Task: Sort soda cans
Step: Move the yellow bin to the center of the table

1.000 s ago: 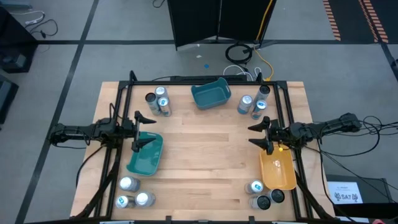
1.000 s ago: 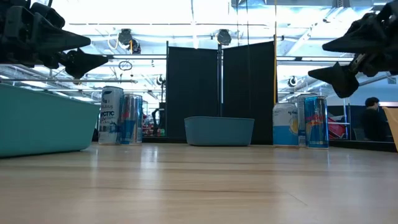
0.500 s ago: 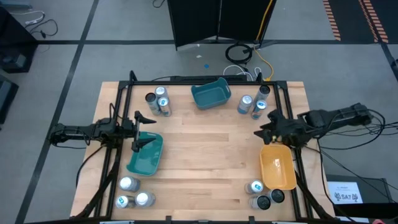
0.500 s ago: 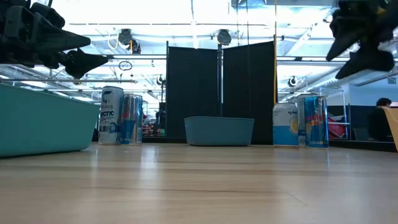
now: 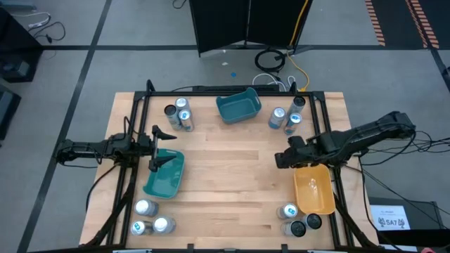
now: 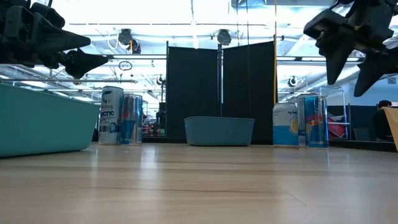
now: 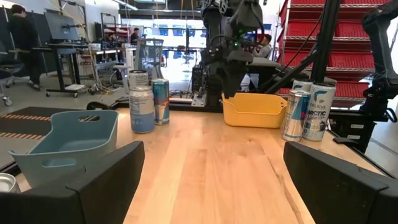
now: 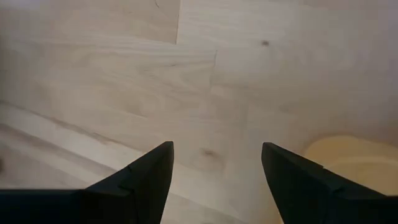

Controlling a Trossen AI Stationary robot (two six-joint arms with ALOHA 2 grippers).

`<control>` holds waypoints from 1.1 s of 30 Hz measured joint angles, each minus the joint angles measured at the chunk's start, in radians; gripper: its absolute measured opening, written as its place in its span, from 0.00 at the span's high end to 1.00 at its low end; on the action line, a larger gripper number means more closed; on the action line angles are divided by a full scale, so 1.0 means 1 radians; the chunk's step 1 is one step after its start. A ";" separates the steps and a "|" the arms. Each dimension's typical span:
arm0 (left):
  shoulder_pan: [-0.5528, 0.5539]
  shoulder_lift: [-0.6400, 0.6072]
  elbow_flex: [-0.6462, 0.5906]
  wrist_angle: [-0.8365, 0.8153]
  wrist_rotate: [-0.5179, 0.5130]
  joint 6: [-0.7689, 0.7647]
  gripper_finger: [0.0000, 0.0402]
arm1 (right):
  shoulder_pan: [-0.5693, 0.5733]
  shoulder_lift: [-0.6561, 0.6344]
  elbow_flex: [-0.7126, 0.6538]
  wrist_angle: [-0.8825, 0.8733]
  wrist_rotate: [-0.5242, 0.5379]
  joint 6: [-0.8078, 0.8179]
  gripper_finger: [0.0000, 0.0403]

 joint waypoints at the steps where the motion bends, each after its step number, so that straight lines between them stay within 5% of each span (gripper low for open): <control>1: 0.000 0.000 0.000 0.000 0.000 0.000 0.02 | 0.004 0.002 0.000 0.007 -0.001 0.023 0.42; 18: 0.000 0.000 0.000 0.000 0.000 0.000 0.02 | 0.146 0.015 0.001 -0.089 -0.091 0.385 0.42; 28: 0.000 0.000 0.000 0.002 0.000 0.000 0.02 | 0.161 0.169 0.001 -0.106 -0.133 0.360 0.42; 33: 0.000 0.000 0.000 0.002 0.000 0.000 0.02 | 0.161 0.268 0.001 -0.052 -0.156 0.342 0.50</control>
